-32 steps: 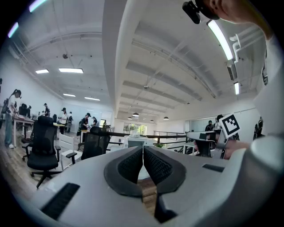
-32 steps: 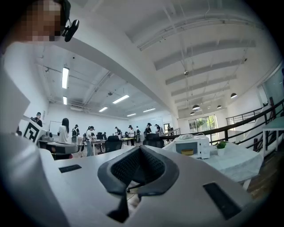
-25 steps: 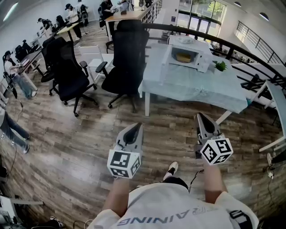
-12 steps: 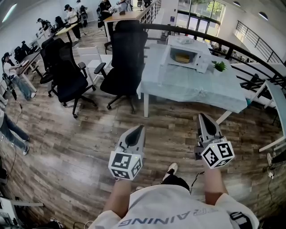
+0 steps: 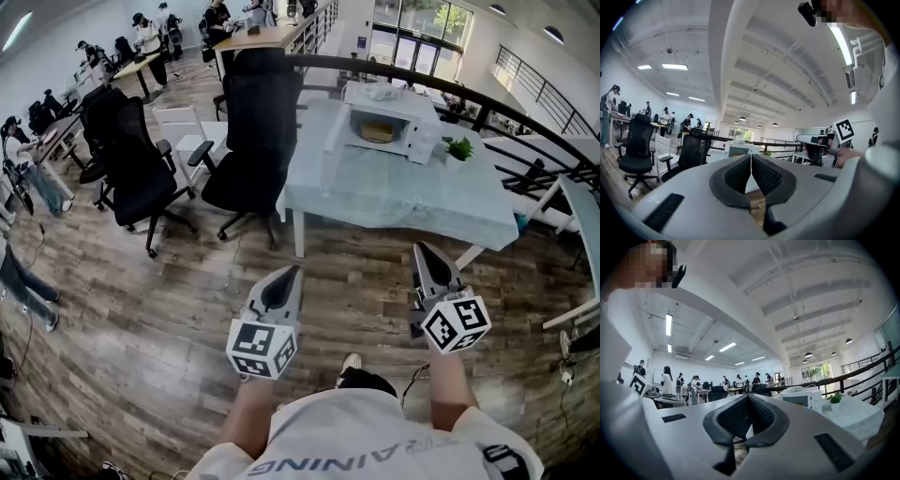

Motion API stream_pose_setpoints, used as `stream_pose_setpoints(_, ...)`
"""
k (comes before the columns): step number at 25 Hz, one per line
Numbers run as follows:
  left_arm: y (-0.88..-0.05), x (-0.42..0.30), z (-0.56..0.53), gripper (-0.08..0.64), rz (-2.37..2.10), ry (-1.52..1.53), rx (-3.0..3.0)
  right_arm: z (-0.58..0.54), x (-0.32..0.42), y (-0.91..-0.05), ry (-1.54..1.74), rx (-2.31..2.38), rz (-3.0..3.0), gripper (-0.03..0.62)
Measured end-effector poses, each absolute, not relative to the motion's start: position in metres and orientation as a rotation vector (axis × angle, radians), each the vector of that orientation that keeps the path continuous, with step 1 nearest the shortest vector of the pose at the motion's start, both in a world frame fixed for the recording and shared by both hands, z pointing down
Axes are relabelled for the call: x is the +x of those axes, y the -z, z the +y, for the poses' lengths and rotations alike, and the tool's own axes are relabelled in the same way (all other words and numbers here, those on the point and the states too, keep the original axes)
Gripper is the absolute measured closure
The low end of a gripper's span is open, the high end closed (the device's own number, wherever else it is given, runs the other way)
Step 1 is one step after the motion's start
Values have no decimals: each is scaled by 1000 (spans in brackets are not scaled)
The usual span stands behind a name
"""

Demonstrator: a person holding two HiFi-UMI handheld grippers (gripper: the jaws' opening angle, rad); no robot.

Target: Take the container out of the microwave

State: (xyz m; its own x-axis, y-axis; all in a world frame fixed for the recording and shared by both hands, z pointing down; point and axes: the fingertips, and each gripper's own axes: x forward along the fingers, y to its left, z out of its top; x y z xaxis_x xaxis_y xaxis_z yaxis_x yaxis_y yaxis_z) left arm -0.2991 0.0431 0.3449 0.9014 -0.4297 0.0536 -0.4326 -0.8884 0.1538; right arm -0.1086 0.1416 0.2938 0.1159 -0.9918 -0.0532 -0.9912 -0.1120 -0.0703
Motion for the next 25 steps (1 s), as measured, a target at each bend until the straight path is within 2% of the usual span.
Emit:
stream_pose_setpoints(16,-357,-92,-7,525,-701,-107,2929,100,88,-320,27,-2272,2099,571)
stream_pose_setpoints(25,-373,-15,-29,525,-624,-149,2930,85,147,-347,85,-2310,2099,571)
